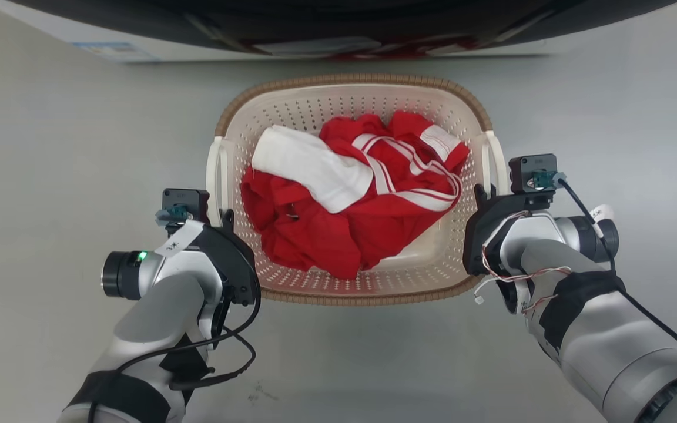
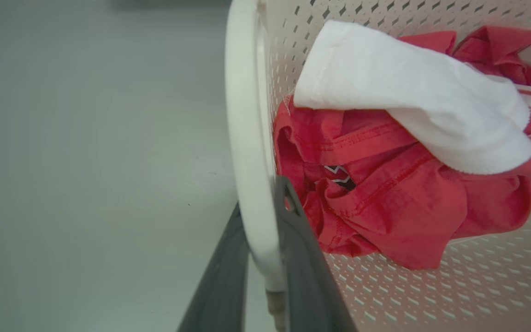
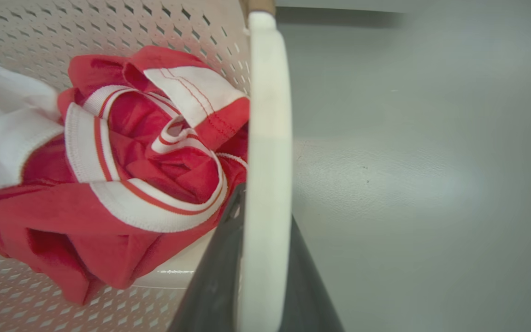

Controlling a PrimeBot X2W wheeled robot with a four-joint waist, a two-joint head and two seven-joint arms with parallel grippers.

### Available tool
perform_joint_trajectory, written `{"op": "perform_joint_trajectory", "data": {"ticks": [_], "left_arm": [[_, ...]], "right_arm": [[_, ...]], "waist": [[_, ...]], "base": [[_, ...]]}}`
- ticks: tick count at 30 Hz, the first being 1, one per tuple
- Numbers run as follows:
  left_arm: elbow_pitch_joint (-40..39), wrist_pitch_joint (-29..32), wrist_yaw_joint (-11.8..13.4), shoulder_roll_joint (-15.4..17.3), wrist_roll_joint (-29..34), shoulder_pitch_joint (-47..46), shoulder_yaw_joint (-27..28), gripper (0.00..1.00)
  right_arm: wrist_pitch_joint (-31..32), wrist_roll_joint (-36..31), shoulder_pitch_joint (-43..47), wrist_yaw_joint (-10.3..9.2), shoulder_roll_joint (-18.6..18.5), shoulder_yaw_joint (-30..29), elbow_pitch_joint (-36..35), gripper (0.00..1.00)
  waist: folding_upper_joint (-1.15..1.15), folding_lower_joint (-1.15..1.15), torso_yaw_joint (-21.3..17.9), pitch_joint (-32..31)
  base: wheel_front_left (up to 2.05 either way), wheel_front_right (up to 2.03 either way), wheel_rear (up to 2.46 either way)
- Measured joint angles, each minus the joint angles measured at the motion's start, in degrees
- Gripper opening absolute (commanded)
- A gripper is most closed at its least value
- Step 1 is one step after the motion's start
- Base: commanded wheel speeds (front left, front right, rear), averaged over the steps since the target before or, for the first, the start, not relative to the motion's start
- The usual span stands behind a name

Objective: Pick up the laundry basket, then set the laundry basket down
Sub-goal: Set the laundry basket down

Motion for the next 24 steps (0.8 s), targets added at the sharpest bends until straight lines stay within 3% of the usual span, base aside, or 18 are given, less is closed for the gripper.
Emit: {"op": "perform_joint_trajectory", "data": {"ticks": [9,23,24], "left_arm": [[0.3,-1.4,0.0,-0.5,0.1,-1.3,0.1,0.0],[1.4,-4.0,0.0,-0.6,0.4,-4.3,0.3,0.0],[1.6,-4.0,0.0,-0.6,0.4,-4.5,0.3,0.0]], "right_arm": [[-1.9,-0.5,-1.1,0.48,0.0,0.1,1.5,0.0],[-4.4,-0.8,-3.8,0.62,0.1,0.1,2.3,0.0],[-4.6,-0.8,-3.9,0.76,0.1,0.1,2.4,0.06]], "waist": [[0.0,0.0,1.2,5.0],[-0.01,0.0,1.8,6.5],[-0.01,-0.01,1.8,6.6]], "base": [[0.0,0.0,0.0],[0.0,0.0,0.0],[0.0,0.0,0.0]]}}
